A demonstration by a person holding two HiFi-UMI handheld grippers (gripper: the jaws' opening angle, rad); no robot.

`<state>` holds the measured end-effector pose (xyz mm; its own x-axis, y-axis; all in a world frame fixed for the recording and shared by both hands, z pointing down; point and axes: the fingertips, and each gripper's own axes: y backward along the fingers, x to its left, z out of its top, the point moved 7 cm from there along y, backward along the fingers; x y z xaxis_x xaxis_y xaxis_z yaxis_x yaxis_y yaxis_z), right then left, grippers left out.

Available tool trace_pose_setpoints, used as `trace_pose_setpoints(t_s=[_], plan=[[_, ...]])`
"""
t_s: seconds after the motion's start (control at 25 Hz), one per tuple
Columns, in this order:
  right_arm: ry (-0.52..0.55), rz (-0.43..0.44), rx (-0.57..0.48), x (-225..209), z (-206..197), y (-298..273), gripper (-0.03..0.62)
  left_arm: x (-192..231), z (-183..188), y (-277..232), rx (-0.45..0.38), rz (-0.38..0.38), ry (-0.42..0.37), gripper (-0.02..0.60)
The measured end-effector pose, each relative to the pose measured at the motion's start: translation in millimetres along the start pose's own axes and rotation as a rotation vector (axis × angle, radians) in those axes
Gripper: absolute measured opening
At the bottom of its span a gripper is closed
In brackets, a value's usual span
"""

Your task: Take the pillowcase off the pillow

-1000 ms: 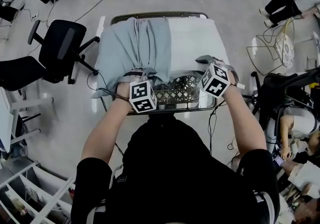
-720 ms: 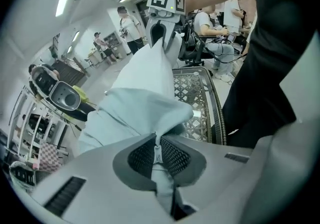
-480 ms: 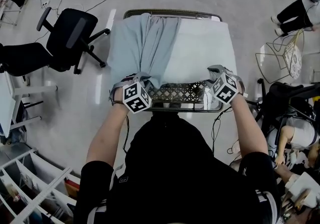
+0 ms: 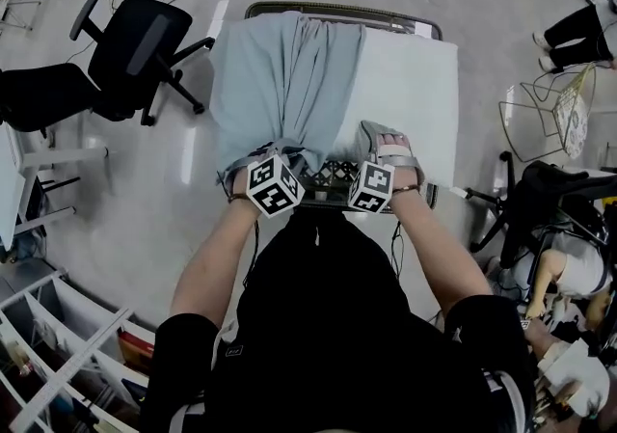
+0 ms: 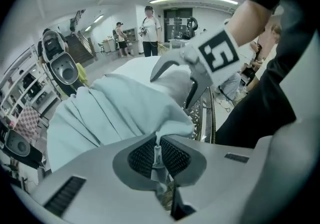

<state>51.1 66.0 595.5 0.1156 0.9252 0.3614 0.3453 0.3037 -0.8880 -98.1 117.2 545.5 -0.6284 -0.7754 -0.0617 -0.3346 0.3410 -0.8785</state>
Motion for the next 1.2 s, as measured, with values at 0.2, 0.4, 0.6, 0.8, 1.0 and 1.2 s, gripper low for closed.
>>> trace_pose_setpoints(t_s=[0.2,0.4,0.6,0.8,1.0,1.2], plan=[[0.104,-0.179,0.074,-4,4,-32,0.474,-2,0,1,0.025,0.025,-0.094,0.018],[0.068,-0.093,0.008,-10,-5,-16,0.307,0,-23,6,0.044,0.032,-0.176,0.017],[-0.029,-0.004,-0.007,-30,-4,0,0.284,3,-23,27,-0.053,0.077,-0.239,0.019],[-0.067,0.061,0.025,-53,2,13,0.279,10,-32,65,-0.15,0.302,-0.201,0.162],[-0.096,0.112,0.032,-75,6,27,0.275,37,-95,99,-0.088,0.375,0.039,0.219],[-0.116,0.147,0.052,-87,9,31,0.275,48,-127,99,0.047,0.312,0.066,0.233]])
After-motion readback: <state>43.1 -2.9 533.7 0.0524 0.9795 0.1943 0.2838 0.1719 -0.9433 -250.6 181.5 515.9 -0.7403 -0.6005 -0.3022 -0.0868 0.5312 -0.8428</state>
